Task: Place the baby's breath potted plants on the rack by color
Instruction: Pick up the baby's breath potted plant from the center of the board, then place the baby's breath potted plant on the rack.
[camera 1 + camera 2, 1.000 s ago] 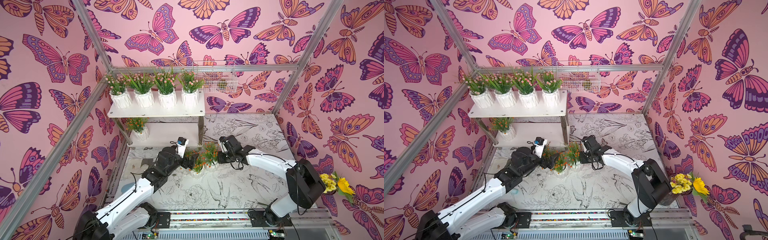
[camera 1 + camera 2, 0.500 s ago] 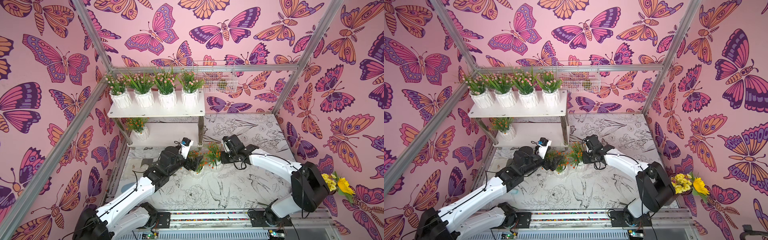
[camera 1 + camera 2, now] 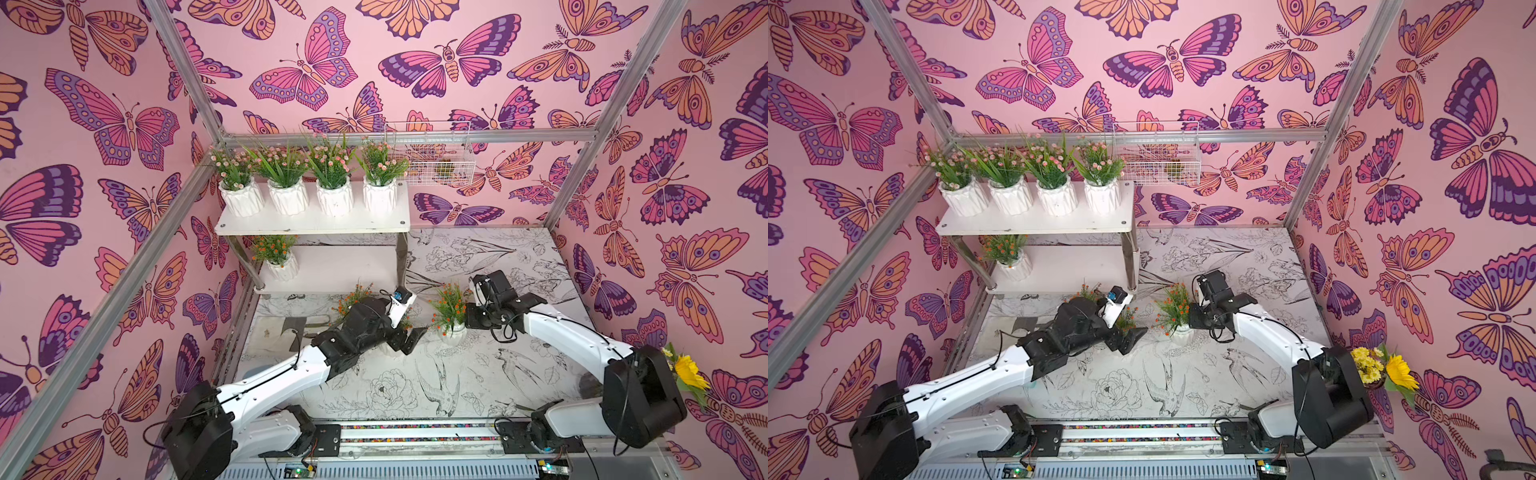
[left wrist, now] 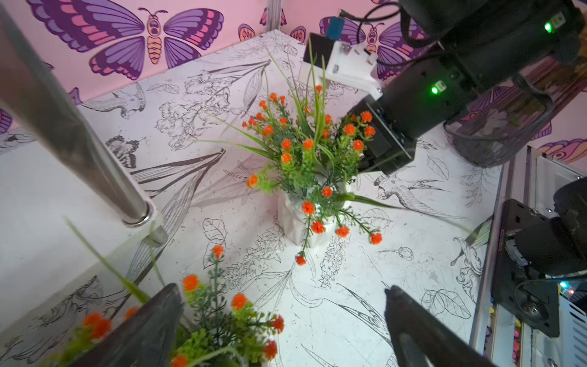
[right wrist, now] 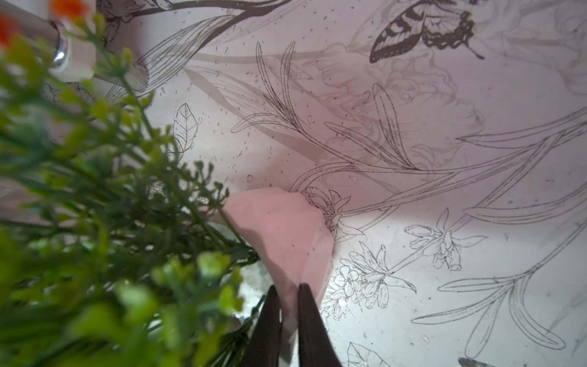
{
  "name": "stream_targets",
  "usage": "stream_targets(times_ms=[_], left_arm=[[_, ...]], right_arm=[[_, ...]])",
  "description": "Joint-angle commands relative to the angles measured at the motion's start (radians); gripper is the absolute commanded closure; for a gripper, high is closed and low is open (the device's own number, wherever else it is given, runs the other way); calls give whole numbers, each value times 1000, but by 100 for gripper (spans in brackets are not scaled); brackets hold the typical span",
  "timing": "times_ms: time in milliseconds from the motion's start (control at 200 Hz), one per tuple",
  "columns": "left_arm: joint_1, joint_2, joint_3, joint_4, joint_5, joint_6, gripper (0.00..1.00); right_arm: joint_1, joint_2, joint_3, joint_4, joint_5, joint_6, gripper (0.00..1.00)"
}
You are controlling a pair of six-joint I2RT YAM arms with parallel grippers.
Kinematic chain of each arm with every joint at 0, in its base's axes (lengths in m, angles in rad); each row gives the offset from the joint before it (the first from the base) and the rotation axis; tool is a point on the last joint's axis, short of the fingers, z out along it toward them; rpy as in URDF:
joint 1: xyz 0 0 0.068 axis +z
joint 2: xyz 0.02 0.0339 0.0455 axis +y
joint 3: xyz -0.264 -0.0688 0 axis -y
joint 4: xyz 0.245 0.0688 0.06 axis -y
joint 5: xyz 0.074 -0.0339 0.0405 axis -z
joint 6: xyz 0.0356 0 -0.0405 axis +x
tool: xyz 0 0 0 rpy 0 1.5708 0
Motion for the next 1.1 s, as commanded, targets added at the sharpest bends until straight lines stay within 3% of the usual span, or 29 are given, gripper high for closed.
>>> stream_targets(times_ms=[0,516,1097], left_arm=[[-31,41,23,67,-13,17,0],[-101,345,98,243,5,9,0],[-114,537,221,322,22,2,0]], right_arm=[[-46,-43,-17,76,-99,19,100],[-147,-110,-95,156,-266,64,100],[-148,-155,-113,145,-293,67,100]])
